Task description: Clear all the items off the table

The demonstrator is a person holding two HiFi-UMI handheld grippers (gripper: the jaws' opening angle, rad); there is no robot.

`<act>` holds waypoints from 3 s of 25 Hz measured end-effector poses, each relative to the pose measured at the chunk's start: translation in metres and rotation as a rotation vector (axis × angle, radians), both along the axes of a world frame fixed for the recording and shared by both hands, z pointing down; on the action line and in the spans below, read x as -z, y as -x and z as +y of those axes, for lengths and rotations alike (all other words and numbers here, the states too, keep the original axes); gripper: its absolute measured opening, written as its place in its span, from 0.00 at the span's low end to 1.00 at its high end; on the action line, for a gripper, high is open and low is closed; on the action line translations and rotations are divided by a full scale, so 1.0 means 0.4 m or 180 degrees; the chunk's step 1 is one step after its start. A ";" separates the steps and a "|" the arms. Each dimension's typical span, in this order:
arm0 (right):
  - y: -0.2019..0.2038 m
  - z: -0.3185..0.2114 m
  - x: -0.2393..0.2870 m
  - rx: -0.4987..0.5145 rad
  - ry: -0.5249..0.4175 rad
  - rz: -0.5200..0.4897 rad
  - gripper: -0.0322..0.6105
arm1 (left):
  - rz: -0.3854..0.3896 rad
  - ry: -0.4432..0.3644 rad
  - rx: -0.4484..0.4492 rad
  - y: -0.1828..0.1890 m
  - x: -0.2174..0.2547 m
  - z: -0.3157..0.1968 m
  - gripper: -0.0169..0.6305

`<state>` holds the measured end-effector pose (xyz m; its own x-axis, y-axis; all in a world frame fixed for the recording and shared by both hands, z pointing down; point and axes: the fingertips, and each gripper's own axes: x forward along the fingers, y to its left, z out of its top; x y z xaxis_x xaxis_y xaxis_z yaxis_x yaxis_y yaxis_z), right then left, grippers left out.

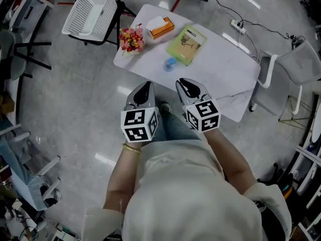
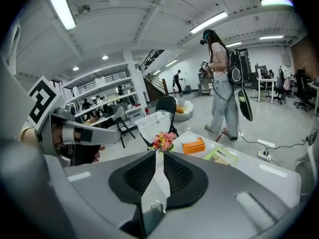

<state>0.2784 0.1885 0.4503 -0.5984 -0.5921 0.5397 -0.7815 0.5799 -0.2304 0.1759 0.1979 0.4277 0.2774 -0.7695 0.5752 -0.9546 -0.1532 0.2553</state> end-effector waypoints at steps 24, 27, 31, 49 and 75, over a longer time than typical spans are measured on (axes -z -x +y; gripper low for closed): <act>0.046 -0.161 -0.381 -0.0243 0.0431 0.0458 0.43 | -0.0154 0.0323 -0.0397 0.030 -0.278 -0.221 0.04; 0.047 -0.173 -0.434 -0.0273 0.0502 0.0528 0.47 | -0.0174 0.0362 -0.0432 0.032 -0.309 -0.236 0.04; 0.052 -0.193 -0.501 -0.0305 0.0559 0.0616 0.51 | -0.0172 0.0421 -0.0446 0.041 -0.345 -0.251 0.04; 0.073 -0.251 -0.681 -0.0454 0.0748 0.0759 0.58 | -0.0159 0.0768 -0.0490 0.080 -0.491 -0.209 0.04; 0.057 -0.255 -0.663 -0.0486 0.0688 0.0876 0.54 | -0.0138 0.0746 -0.0530 0.067 -0.463 -0.179 0.04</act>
<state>0.2556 0.0864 0.7155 -0.3273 -0.5180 0.7903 -0.9048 0.4129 -0.1040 0.1491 0.1263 0.6130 0.3600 -0.5601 0.7461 -0.9321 -0.2504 0.2617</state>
